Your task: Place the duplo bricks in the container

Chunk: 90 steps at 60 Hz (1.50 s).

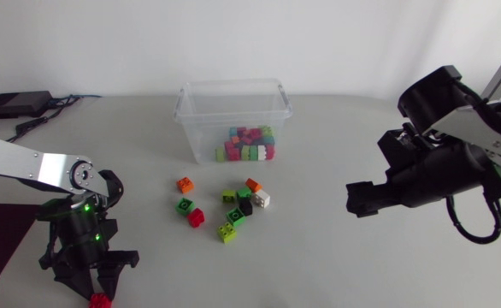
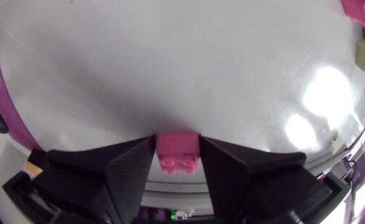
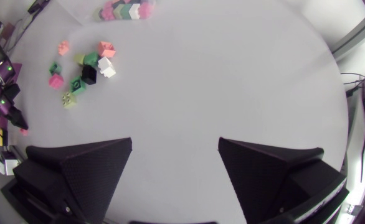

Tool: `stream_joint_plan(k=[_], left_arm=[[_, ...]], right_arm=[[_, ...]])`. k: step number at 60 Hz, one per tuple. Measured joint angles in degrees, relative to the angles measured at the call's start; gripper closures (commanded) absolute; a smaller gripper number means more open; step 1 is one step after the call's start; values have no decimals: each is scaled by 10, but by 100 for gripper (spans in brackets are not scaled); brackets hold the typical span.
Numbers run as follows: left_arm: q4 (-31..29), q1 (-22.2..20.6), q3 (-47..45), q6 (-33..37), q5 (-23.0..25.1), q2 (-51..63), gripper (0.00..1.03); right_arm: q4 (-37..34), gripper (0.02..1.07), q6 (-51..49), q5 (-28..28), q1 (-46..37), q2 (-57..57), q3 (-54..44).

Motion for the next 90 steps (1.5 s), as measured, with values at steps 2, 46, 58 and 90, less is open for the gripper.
stream_joint_plan(k=[2, 46, 58, 90], left_arm=[[2, -1, 0, 0, 0, -1, 100], [20, -32, 75, -4, -1, -66, 100], [20, -52, 171, -10, -1, -120, 100], [66, -90, 347, -47, -2, -119, 100]], right_arm=[[-2, 7, 0, 2, 9, 0, -2], [-31, 7, -10, -38, 325, 157, -35], [-32, 9, -14, -43, 369, 188, -35], [-28, 29, -14, -48, 403, 276, -5]])
